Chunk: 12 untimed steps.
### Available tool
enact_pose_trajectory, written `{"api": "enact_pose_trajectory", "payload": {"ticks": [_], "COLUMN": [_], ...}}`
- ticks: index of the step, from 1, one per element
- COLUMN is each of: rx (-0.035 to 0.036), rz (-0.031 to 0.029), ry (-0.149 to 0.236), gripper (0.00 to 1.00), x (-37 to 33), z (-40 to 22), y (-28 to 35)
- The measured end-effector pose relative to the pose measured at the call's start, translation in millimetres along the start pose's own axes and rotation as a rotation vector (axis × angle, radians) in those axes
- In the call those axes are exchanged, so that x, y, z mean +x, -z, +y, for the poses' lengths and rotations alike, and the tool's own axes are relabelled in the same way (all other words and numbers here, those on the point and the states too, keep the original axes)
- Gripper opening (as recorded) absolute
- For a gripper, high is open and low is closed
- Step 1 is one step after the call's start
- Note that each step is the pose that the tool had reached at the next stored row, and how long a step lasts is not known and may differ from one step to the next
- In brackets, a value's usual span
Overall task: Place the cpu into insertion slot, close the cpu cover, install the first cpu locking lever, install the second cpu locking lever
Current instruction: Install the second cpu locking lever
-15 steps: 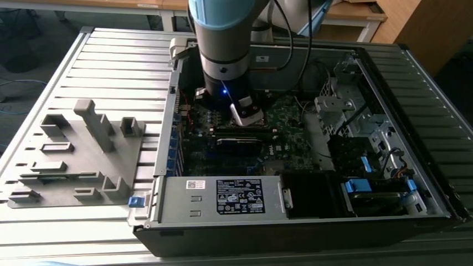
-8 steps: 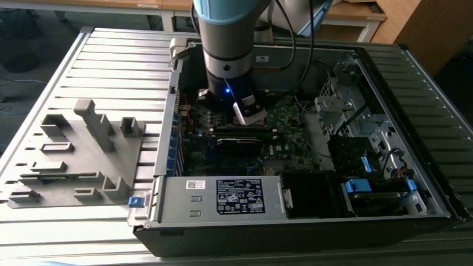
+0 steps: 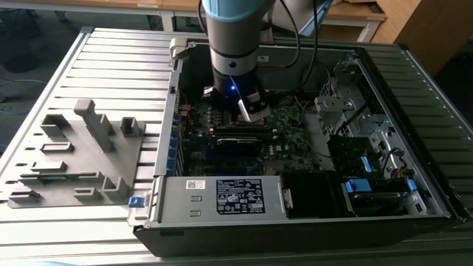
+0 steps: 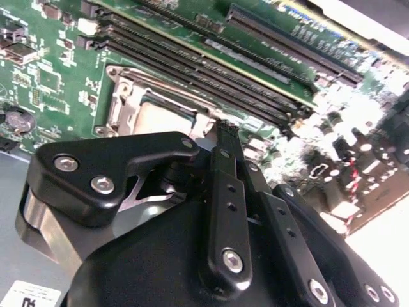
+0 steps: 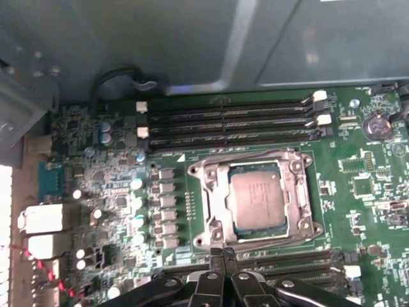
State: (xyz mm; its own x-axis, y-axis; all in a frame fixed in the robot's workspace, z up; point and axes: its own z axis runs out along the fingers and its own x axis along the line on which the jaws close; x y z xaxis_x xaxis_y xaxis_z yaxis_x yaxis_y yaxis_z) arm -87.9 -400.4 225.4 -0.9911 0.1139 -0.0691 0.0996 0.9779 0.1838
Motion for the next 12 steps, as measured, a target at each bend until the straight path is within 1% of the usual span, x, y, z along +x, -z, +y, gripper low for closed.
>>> {"api": "enact_pose_trajectory", "payload": {"ticks": [8,12], "rx": [0.0011,0.0013], "rz": [-0.002,-0.0017], "ry": [-0.01,-0.013], "gripper": [0.11,0.11], "x": [-7.9,-12.6], "z": [11.7,18.9], "y": [-4.9,-8.5]}}
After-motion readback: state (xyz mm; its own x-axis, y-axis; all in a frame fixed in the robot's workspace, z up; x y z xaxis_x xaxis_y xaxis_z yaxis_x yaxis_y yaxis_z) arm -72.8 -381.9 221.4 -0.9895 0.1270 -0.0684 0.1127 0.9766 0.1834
